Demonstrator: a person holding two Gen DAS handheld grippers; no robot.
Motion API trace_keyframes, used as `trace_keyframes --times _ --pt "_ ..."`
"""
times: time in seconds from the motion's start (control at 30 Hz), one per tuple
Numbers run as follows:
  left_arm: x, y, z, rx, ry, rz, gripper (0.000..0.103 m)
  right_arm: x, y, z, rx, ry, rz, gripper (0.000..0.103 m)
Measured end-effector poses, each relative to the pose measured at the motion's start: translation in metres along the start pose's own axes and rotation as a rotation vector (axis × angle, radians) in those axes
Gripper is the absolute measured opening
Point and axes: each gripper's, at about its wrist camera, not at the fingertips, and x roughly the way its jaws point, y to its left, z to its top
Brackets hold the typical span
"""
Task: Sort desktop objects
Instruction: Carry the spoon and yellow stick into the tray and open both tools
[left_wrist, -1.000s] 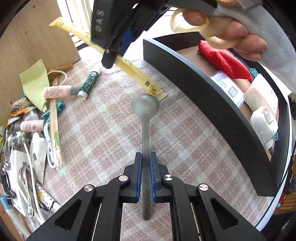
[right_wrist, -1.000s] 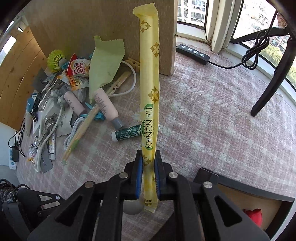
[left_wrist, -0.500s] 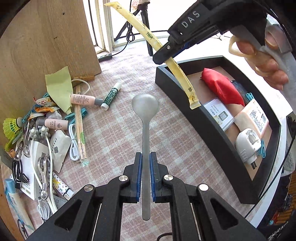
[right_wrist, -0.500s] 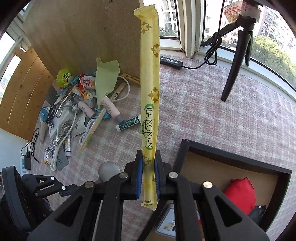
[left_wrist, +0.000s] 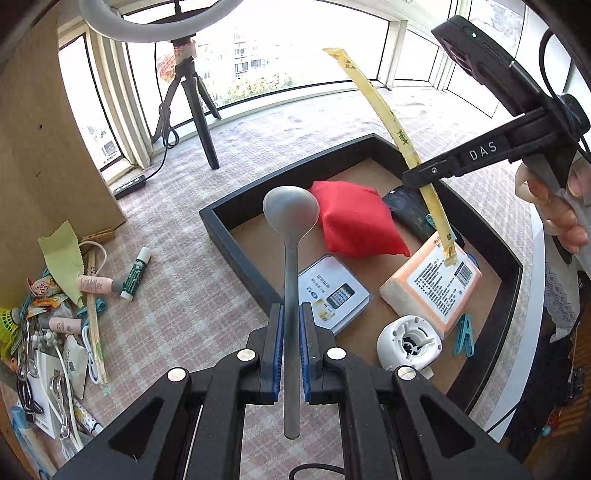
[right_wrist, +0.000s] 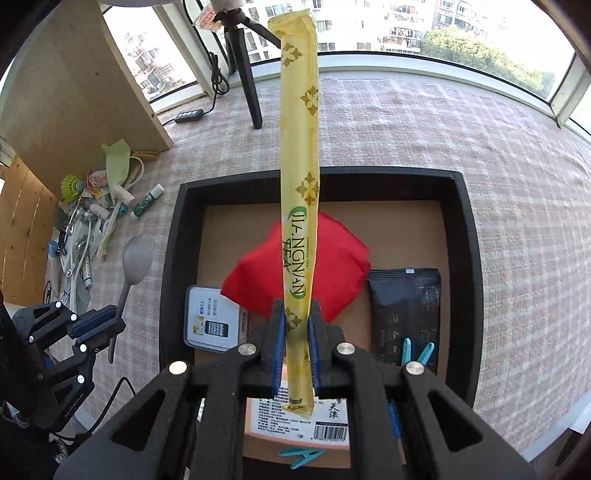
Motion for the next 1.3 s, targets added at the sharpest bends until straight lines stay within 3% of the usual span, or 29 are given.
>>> trace_keyframes --times 0.3,0.77,0.8,0.83,0.9,1.3 --pt "0.012 -0.039 0.032 0.038 -0.014 -0.043 0.007 -0.011 -0.062 -0.032 0.074 0.029 -0.084 0.011" --pt "0.02 -0.114 0.062 0.052 -0.016 -0.128 0.007 -0.007 -0.079 -0.05 0.044 0.088 -0.132 0.012" --pt "0.022 -0.118 0.064 0.042 -0.015 -0.126 0.009 -0.007 -0.08 -0.051 0.046 0.081 -0.129 0.013" --pt "0.025 -0.12 0.066 0.033 -0.011 -0.117 0.017 -0.008 -0.081 -0.051 0.052 0.076 -0.129 0.021" --pt "0.029 -0.122 0.069 0.022 0.0 -0.095 0.043 -0.01 -0.084 -0.05 0.065 0.069 -0.125 0.039" --pt "0.02 -0.084 0.054 -0.003 -0.009 -0.029 0.042 -0.013 -0.061 -0.039 0.034 0.02 -0.084 0.04"
